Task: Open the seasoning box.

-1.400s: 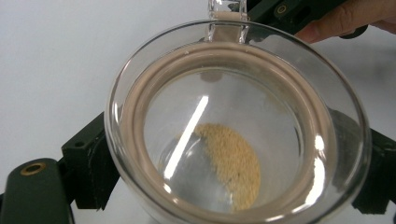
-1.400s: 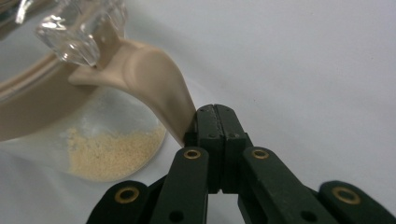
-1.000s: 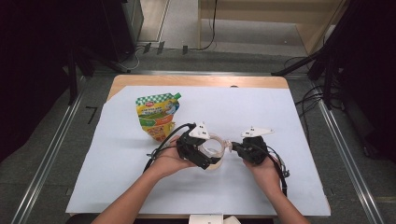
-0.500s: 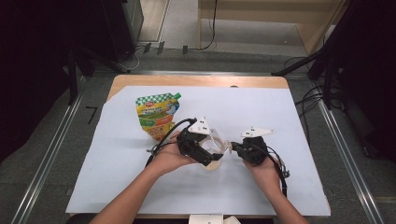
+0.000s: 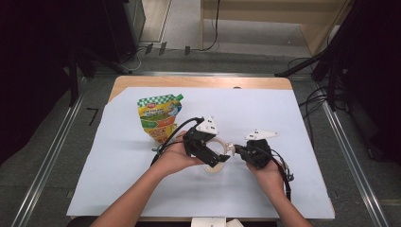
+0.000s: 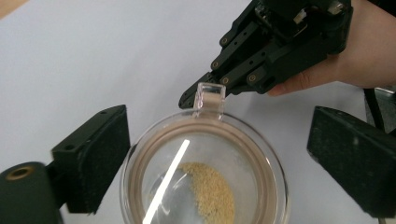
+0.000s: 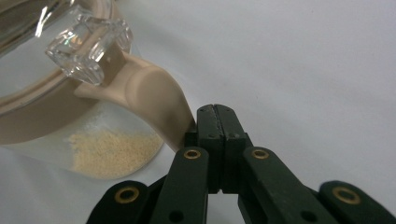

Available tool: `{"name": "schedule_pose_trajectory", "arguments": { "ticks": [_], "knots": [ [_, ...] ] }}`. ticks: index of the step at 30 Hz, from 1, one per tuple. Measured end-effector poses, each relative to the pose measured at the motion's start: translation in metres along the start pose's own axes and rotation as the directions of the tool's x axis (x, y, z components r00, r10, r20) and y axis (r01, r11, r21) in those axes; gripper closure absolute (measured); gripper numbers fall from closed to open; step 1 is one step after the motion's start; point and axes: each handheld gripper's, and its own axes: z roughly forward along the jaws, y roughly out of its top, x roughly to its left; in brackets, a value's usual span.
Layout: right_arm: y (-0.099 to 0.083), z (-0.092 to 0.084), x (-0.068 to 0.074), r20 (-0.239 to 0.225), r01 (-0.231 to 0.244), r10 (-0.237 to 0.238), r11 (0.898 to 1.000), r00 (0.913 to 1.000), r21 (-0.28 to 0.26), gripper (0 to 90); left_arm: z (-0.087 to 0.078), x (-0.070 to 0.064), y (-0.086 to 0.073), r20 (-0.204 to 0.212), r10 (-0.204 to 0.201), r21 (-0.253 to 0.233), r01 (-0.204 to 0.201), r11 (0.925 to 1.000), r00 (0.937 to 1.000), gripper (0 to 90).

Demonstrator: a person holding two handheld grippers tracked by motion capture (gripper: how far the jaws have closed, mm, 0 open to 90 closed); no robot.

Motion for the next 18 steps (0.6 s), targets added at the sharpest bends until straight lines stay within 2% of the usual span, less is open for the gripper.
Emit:
{"name": "schedule_pose_trajectory", "arguments": {
  "ticks": [5,8,11,13,14,18],
  "knots": [
    [0.0,0.0,0.001,0.004,-0.004,0.004,1.0,1.0,0.005,90.0,0.003,0.001,-0.013,-0.021,-0.012,0.005,0.013,0.9999,0.9997,4.7],
    [-0.001,0.001,0.0,0.005,0.003,-0.003,1.0,1.0,0.007,90.0,0.009,0.0,-0.02,-0.038,0.004,0.026,-0.003,0.9997,0.9993,3.9],
    [-0.001,0.001,0.0,0.008,0.004,-0.004,1.0,1.0,0.008,90.0,0.014,0.001,-0.022,-0.044,0.006,0.023,-0.005,0.9997,0.999,4.3],
    [-0.001,0.001,0.0,0.007,0.006,-0.006,1.0,1.0,0.009,90.0,0.016,0.001,-0.024,-0.058,0.008,0.021,-0.007,0.9998,0.9983,8.5],
    [-0.001,0.001,0.0,0.008,0.006,-0.006,1.0,0.9999,0.009,90.0,0.016,0.002,-0.025,-0.055,-0.009,0.012,0.01,0.9999,0.9985,10.6],
    [-0.001,0.001,0.001,0.005,0.007,-0.007,1.0,1.0,0.007,90.0,0.015,0.002,-0.023,-0.062,0.001,0.027,0.001,0.9996,0.9981,10.9]
  ]
}}
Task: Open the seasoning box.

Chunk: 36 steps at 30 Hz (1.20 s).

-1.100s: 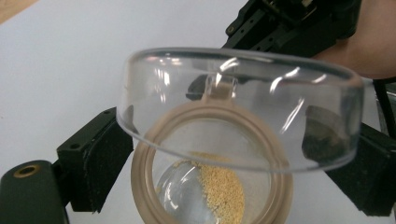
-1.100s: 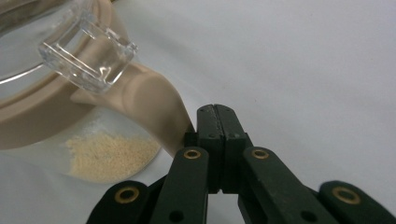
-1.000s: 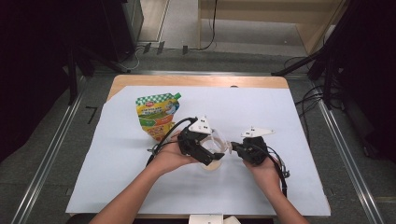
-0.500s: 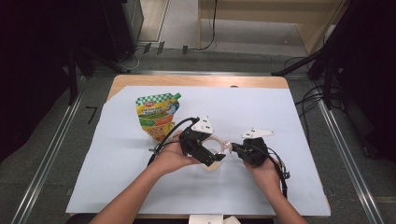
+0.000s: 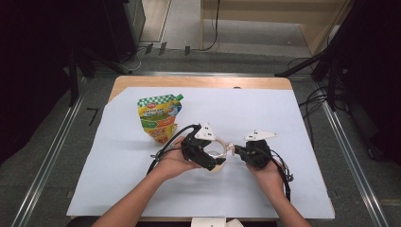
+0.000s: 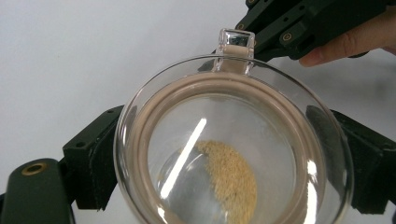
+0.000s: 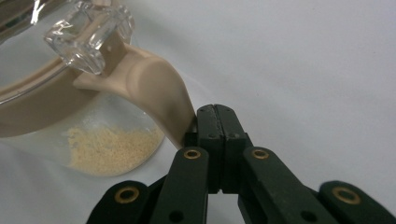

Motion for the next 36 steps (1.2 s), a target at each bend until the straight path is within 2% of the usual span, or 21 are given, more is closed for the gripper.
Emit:
{"name": "schedule_pose_trajectory", "arguments": {
  "ticks": [7,11,14,17,20,22,24,28,32,36],
  "knots": [
    [0.0,0.001,0.0,0.003,0.0,0.0,1.0,1.0,0.008,90.0,0.0,0.0,0.001,-0.001,-0.007,-0.005,0.007,1.0,1.0,10.8],
    [0.0,0.001,0.001,0.005,0.002,-0.002,1.0,1.0,0.006,90.0,-0.005,-0.001,0.005,-0.001,-0.01,-0.043,0.01,0.999,0.9999,11.1],
    [0.0,0.001,0.001,0.002,-0.002,0.002,1.0,1.0,0.007,90.0,-0.005,-0.002,0.007,-0.008,0.004,-0.027,-0.004,0.9996,1.0,11.8],
    [-0.001,0.002,0.001,0.004,-0.003,0.003,1.0,1.0,0.01,90.0,-0.005,-0.001,0.008,-0.001,-0.011,-0.02,0.011,0.9997,0.9999,11.7],
    [-0.001,0.002,0.0,0.006,-0.002,0.002,1.0,1.0,0.012,90.0,-0.005,-0.002,0.012,-0.006,0.002,-0.012,-0.002,0.9999,1.0,11.7],
    [-0.001,0.002,0.0,0.007,-0.005,0.004,1.0,1.0,0.013,90.0,-0.007,-0.003,0.015,0.001,0.003,-0.032,-0.003,0.9995,1.0,11.9],
    [-0.001,0.002,0.0,0.003,-0.001,0.001,1.0,1.0,0.01,90.0,-0.013,-0.003,0.019,0.011,-0.008,-0.076,0.009,0.997,0.9999,12.9],
    [-0.002,0.003,0.002,0.007,0.001,-0.001,1.0,1.0,0.015,90.0,-0.013,-0.006,0.03,0.0,0.023,-0.061,-0.023,0.9979,0.9997,13.0],
    [-0.002,0.003,0.001,0.005,-0.009,0.008,1.0,1.0,0.018,90.0,-0.009,-0.004,0.04,0.023,0.011,-0.087,-0.009,0.9962,0.9997,12.9],
    [-0.003,0.002,0.0,-0.01,-0.022,0.022,1.0,0.9997,0.007,90.0,-0.003,-0.003,0.05,0.062,0.024,-0.091,-0.018,0.9957,0.9978,12.7]
  ]
}}
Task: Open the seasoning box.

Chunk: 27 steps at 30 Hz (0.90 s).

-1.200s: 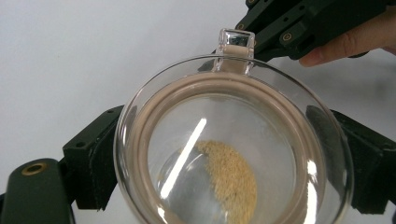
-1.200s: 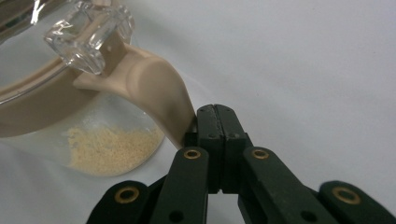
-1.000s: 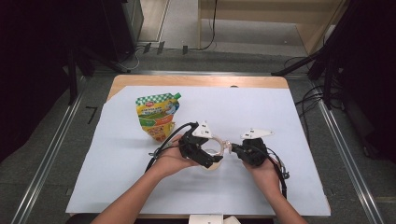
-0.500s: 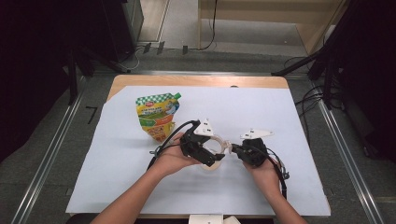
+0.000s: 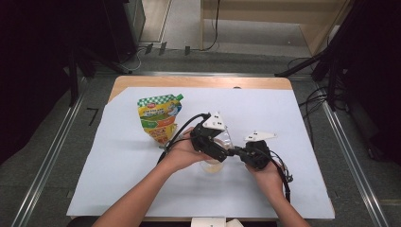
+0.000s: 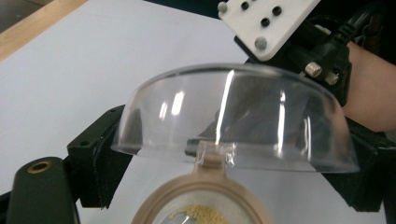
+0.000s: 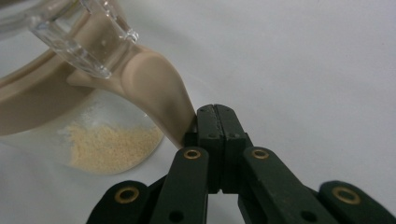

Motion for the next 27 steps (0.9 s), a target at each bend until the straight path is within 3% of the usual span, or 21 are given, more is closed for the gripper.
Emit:
{"name": "schedule_pose_trajectory", "arguments": {
  "ticks": [5,8,11,13,16,18,22,25,27],
  "knots": [
    [0.0,-0.002,-0.003,-0.034,-0.036,0.035,0.999,0.9988,-0.018,90.0,0.009,0.004,0.007,0.043,0.008,-0.008,-0.008,0.9999,0.999,12.4],
    [0.002,-0.01,-0.005,-0.029,-0.041,0.039,0.998,0.9988,-0.054,90.0,0.016,0.006,0.009,0.078,-0.025,-0.007,0.025,0.9997,0.9967,11.5],
    [0.003,-0.024,-0.012,-0.021,-0.063,0.061,0.993,0.9979,-0.1,90.0,0.021,0.01,0.008,0.106,-0.071,0.034,0.067,0.9971,0.9919,0.0],
    [0.003,-0.032,-0.016,-0.02,-0.073,0.071,0.992,0.9973,-0.099,90.0,0.019,0.01,0.007,0.099,-0.075,0.041,0.071,0.9966,0.9923,0.0],
    [0.001,-0.043,-0.017,-0.03,-0.081,0.078,0.99,0.9965,-0.113,88.7,0.007,0.01,0.009,0.109,-0.083,0.021,0.081,0.9965,0.9906,0.0],
    [0.0,-0.054,-0.011,-0.028,-0.057,0.054,0.992,0.9981,-0.113,87.6,-0.004,0.01,0.01,0.099,-0.079,0.007,0.078,0.9969,0.992,0.0],
    [-0.003,-0.066,0.003,-0.042,-0.021,0.016,0.993,0.999,-0.113,83.6,-0.024,0.012,0.006,0.083,-0.079,0.033,0.076,0.9965,0.9935,0.0],
    [-0.007,-0.071,0.014,-0.081,-0.014,0.005,0.994,0.9967,-0.113,78.9,-0.037,0.013,0.001,0.07,-0.08,0.057,0.076,0.9955,0.9944,0.0],
    [-0.01,-0.072,0.023,-0.097,0.004,-0.014,0.995,0.9952,-0.101,73.4,-0.047,0.015,-0.001,0.077,-0.094,0.054,0.09,0.9945,0.9926,8.2]
  ]
}}
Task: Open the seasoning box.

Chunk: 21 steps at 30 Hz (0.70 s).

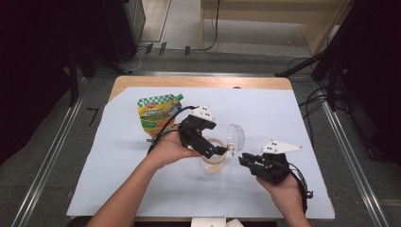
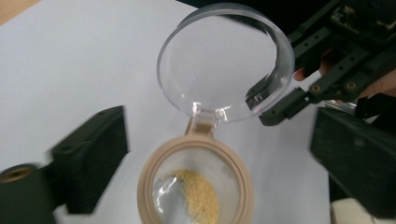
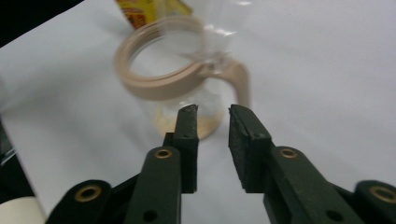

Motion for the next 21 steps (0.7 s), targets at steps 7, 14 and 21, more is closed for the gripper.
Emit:
{"name": "schedule_pose_trajectory", "arguments": {
  "ticks": [7,14,21],
  "knots": [
    [-0.002,0.002,0.027,-0.086,0.043,-0.044,0.999,0.9954,-0.009,63.8,-0.04,0.007,-0.006,-0.009,-0.044,-0.063,0.043,0.9971,0.999,33.7],
    [0.0,0.014,0.044,-0.146,0.093,-0.093,0.996,0.9848,-0.011,52.3,-0.076,0.019,-0.014,-0.057,-0.107,-0.064,0.103,0.9926,0.9926,41.0],
    [-0.002,0.026,0.059,-0.18,0.159,-0.153,0.987,0.9718,0.021,45.8,-0.106,0.036,-0.026,-0.105,-0.178,-0.084,0.169,0.9819,0.9785,38.8]
  ]
}}
